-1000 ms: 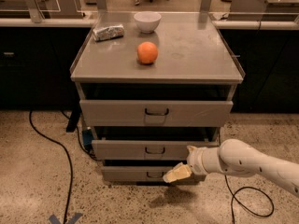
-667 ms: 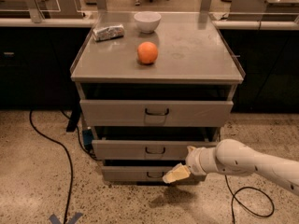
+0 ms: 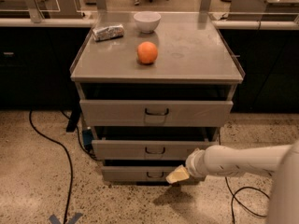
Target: Open middle drawer
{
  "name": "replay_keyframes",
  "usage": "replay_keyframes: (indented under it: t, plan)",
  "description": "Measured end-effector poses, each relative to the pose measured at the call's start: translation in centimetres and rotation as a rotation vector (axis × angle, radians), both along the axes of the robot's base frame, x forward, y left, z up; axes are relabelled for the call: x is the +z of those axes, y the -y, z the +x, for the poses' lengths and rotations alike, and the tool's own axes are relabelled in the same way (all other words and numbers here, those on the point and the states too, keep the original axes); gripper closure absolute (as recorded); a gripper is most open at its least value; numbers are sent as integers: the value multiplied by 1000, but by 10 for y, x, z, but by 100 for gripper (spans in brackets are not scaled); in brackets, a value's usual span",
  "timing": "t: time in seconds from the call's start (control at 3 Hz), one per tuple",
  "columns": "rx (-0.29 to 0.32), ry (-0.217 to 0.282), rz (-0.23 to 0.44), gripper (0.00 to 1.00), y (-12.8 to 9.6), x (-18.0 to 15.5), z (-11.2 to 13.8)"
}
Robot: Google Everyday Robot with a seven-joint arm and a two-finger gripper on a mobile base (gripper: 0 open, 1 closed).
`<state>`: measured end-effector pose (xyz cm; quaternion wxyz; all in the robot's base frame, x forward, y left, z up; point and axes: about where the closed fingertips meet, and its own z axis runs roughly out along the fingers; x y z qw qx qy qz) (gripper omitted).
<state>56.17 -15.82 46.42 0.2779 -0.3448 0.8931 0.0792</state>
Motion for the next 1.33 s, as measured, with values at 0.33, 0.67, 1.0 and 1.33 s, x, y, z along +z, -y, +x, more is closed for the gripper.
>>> replay_keyframes:
  t: [0.33,0.67,1.0,1.33]
  plan:
    - [-12,48,-51,0,7,-1,21]
    - [-12,48,-51,0,7,-1,21]
    - [-13,75,-20,0,1,2,37]
    - [-10,91,10,0,-8,-5,63]
